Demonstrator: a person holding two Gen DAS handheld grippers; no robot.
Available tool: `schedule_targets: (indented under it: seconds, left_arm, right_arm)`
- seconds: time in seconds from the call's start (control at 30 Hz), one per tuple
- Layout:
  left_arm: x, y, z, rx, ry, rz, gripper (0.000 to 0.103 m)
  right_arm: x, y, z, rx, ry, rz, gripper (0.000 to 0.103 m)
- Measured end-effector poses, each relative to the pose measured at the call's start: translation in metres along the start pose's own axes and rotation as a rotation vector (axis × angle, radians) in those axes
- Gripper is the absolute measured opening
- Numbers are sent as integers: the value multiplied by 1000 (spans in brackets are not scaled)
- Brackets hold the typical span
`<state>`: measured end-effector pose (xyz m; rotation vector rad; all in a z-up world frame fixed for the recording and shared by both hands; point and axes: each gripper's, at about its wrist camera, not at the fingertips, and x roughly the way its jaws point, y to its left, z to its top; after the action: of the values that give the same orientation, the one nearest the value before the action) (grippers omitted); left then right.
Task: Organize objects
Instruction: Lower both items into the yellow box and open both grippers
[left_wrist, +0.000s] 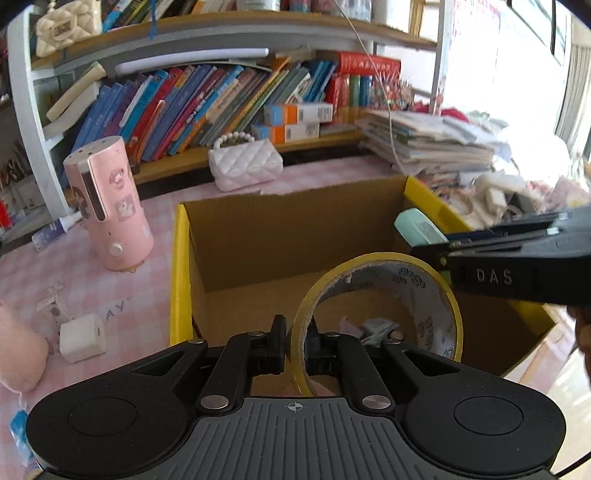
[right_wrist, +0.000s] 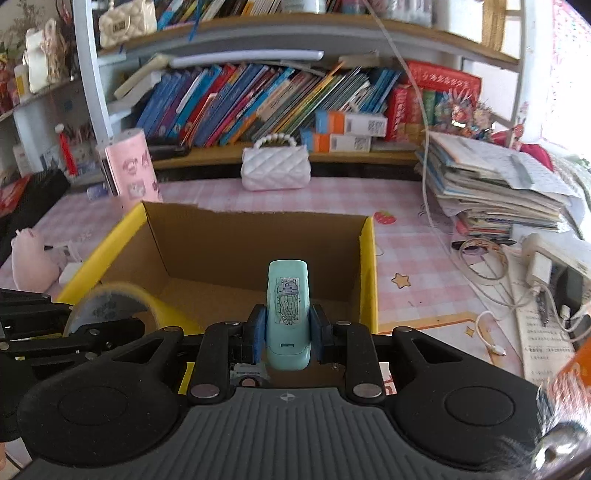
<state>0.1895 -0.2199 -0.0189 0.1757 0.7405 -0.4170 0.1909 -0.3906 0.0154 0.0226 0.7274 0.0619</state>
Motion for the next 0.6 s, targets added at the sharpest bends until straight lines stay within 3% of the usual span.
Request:
schedule_targets:
  seconds: [0.2,0.6]
  left_arm:
    - [12,-10,-3,70,37,34,8]
    - [21,-15,-8,74,79,57,15]
  right_arm:
    - [23,4,6,-68,73,42,23]
    - [53,11,7,-145,199,80,23]
